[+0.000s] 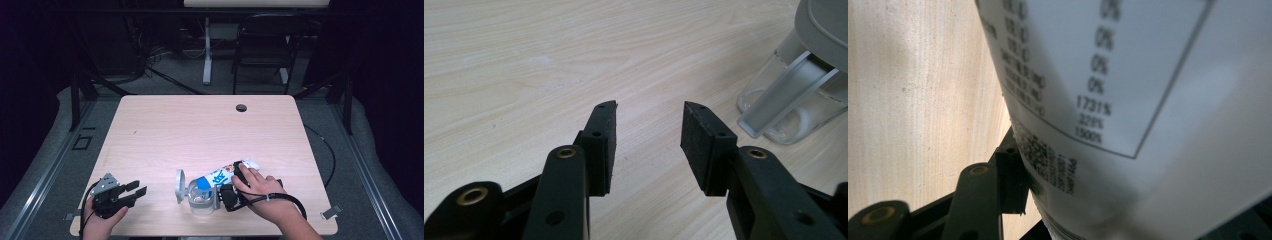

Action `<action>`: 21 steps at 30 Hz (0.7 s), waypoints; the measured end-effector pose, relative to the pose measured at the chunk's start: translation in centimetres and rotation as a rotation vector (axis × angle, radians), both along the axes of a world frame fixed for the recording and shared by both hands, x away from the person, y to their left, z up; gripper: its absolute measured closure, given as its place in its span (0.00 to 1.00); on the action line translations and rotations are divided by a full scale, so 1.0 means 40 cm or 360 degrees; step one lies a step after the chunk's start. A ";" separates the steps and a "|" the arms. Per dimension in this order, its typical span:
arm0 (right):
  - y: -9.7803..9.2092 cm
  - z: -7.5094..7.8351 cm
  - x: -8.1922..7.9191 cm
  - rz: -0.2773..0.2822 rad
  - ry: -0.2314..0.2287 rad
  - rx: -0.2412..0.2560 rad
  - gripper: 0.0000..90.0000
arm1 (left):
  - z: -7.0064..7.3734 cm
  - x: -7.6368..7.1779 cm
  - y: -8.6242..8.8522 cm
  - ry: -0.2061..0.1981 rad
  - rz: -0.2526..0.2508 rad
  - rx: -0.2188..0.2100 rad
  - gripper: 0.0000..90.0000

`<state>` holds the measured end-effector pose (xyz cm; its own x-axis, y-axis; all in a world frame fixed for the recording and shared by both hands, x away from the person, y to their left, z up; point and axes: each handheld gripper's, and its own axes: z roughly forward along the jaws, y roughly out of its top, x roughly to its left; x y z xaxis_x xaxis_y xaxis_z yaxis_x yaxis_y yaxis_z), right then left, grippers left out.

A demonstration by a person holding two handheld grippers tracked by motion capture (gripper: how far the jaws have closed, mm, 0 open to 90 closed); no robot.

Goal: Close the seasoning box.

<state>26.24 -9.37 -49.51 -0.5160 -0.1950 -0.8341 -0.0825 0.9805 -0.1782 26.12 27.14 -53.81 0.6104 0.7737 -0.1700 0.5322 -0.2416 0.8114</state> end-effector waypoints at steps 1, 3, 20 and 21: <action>0.000 0.000 0.000 -0.0002 0.0000 0.0000 0.54 | -0.001 0.000 0.000 0.0001 0.0001 -0.0002 0.65; 0.001 0.000 0.000 -0.0001 -0.0003 -0.0001 0.54 | -0.001 0.000 -0.001 0.0004 0.0004 -0.0004 0.65; -0.001 0.000 -0.004 0.0034 -0.0048 -0.0024 0.55 | -0.003 0.001 0.000 0.0006 0.0008 0.0005 0.65; -0.001 0.000 -0.005 0.0040 -0.0051 -0.0024 0.55 | -0.003 0.001 0.000 0.0007 0.0005 0.0007 0.65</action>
